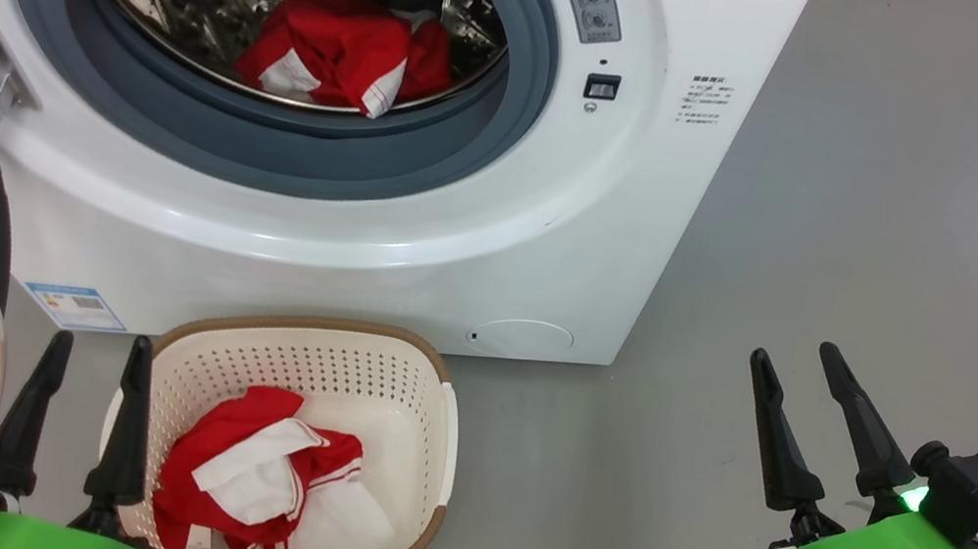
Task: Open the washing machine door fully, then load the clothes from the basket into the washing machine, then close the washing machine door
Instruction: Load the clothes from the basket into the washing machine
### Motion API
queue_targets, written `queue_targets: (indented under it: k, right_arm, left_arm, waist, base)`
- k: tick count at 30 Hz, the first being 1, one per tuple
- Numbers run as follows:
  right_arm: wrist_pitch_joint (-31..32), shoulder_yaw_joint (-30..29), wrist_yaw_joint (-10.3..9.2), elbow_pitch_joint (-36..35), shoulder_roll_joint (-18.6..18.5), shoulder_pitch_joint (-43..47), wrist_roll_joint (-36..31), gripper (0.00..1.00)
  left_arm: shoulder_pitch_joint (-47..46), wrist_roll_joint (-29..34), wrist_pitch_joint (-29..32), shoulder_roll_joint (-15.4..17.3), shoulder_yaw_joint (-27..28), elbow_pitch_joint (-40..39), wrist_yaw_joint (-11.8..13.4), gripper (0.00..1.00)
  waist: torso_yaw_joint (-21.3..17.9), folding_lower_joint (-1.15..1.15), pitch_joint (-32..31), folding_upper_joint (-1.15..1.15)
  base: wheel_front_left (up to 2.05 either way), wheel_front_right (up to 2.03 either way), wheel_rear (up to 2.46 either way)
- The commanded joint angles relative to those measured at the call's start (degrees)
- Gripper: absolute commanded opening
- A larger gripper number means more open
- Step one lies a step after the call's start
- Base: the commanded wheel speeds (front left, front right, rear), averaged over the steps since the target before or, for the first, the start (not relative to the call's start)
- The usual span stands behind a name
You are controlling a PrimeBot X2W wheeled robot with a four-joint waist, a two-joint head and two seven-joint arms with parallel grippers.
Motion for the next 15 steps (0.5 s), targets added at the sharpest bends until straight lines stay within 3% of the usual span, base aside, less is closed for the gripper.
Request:
queue_targets:
  k: [1,15]
  right_arm:
    - [-0.3,1.2,0.09,-1.3,-0.5,-0.2,0.4,1.0]
    - [-0.3,1.4,0.09,-1.9,0.3,-1.3,-0.1,1.0]
  left_arm:
    - [-0.7,0.6,-0.5,0.9,2.1,-1.1,-0.3,1.0]
    - [-3.8,-0.1,0.3,1.8,1.6,1.0,-1.1,1.0]
  waist:
    - [-0.1,0.0,0.1,0.0]
    - [-1.6,0.0,4.0,0.0]
  base:
    - [0.0,0.0,0.0]
    - [0.0,0.0,0.0]
